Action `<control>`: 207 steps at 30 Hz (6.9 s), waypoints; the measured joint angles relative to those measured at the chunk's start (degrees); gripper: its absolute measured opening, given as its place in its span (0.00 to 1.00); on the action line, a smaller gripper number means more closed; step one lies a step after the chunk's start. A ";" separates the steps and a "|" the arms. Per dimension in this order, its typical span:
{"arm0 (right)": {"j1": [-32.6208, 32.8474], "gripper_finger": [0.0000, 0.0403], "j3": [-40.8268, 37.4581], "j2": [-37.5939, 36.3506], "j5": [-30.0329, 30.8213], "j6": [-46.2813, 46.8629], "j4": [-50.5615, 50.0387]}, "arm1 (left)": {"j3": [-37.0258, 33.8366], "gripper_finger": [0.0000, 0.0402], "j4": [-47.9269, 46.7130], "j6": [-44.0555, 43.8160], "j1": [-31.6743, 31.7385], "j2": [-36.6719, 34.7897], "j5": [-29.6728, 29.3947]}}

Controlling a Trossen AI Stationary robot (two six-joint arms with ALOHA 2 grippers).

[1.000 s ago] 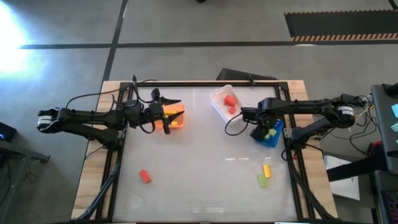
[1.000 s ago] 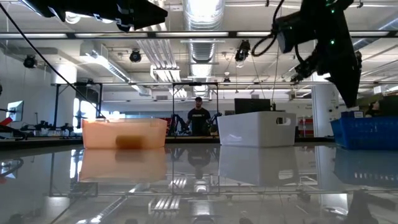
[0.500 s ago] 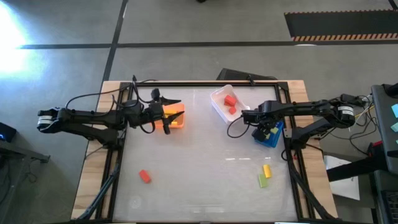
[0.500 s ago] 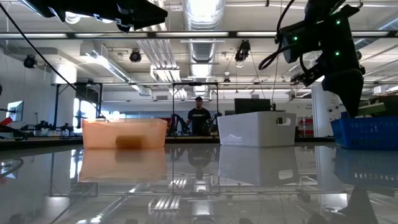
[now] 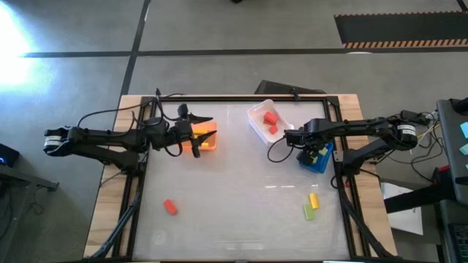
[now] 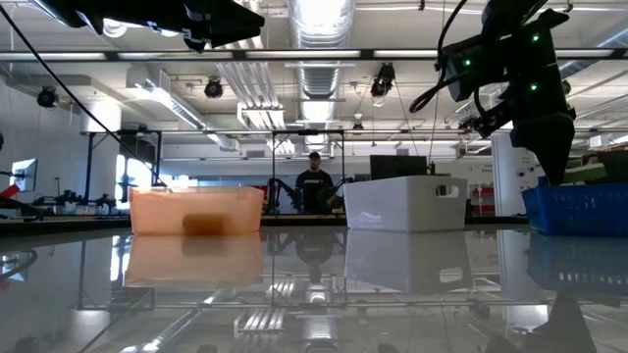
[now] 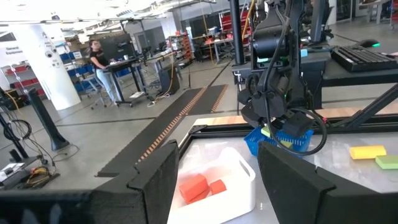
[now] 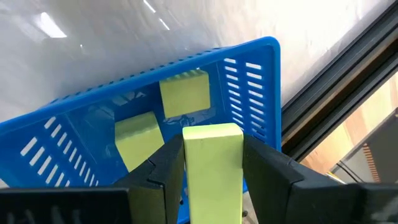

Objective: Sort & place blocks by color
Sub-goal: Put the green block into the blue bin, then put the yellow block into the orange bin

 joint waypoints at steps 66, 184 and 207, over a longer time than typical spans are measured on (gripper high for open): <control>22.61 0.02 15.46 -0.02 -14.88 8.51 23.24 | 0.22 0.50 0.23 -9.27 -8.78 7.32 0.76; 29.95 0.29 -12.83 -0.70 11.87 -6.37 90.76 | 0.22 0.50 7.14 -14.34 -11.98 12.89 0.25; 23.61 0.29 -20.16 5.59 -3.65 -24.56 133.34 | 2.05 0.50 32.05 -24.21 -12.09 34.72 3.70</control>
